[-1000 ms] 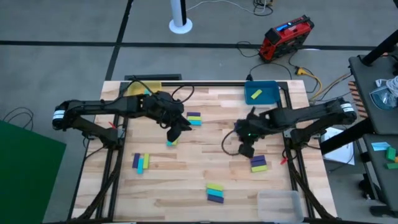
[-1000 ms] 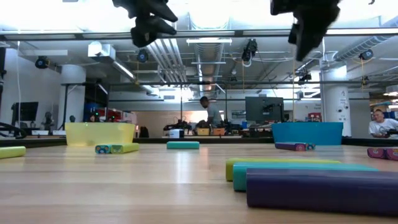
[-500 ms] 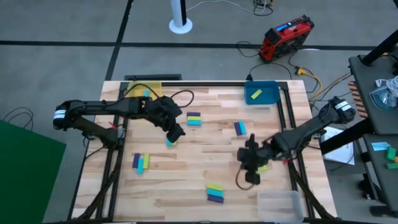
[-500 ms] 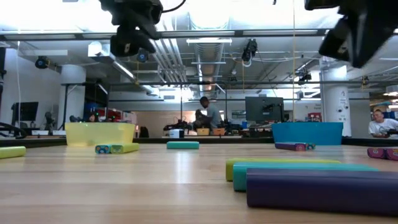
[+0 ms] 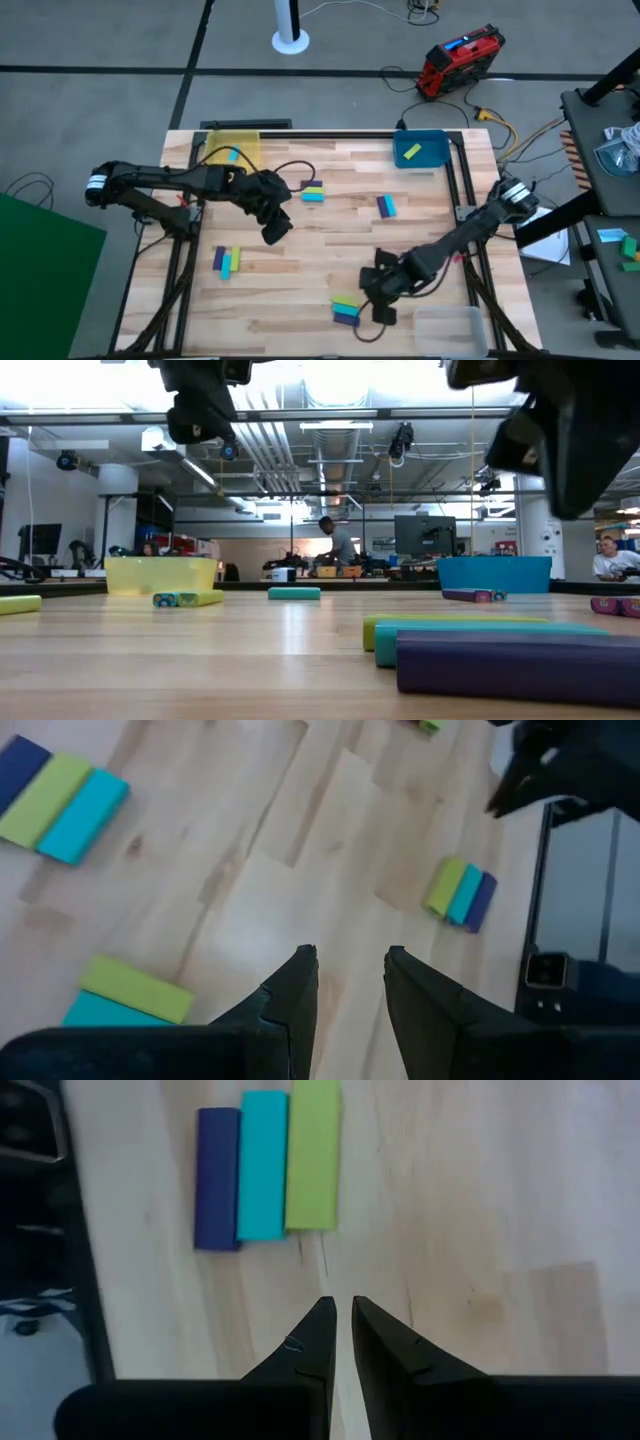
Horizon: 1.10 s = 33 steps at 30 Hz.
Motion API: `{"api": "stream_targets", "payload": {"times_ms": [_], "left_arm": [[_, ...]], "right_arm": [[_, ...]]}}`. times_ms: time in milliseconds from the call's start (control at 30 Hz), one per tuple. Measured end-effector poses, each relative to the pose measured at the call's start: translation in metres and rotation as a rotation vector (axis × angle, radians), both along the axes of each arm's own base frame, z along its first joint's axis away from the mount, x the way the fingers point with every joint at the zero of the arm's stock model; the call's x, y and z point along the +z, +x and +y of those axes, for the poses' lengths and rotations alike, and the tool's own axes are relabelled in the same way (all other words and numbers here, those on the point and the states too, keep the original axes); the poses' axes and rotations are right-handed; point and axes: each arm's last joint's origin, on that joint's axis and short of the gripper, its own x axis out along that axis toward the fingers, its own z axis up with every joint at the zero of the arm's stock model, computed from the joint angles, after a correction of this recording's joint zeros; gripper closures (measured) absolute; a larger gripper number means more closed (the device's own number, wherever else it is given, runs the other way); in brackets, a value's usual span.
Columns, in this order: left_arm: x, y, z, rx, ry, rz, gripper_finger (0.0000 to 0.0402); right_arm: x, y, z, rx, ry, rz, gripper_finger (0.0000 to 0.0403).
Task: Sort blocks
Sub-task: Put the green block into the blue bin
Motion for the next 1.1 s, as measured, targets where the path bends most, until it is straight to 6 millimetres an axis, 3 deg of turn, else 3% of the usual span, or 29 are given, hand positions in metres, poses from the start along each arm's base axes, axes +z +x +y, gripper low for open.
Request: {"api": "stream_targets", "payload": {"times_ms": [300, 767, 1100], "left_arm": [[0.0, -0.002, -0.015, -0.051, 0.055, -0.002, 0.0304], [0.002, -0.005, -0.013, -0.023, 0.106, -0.005, 0.0304], [0.002, -0.005, -0.013, -0.019, 0.104, 0.002, 0.0304]], "right_arm": [[-0.018, 0.02, 0.014, 0.017, -0.019, -0.056, 0.0364], [-0.039, 0.041, 0.022, 0.053, -0.128, -0.071, 0.0222], [-0.055, 0.044, 0.019, 0.028, -0.147, -0.029, 0.0218]]}}
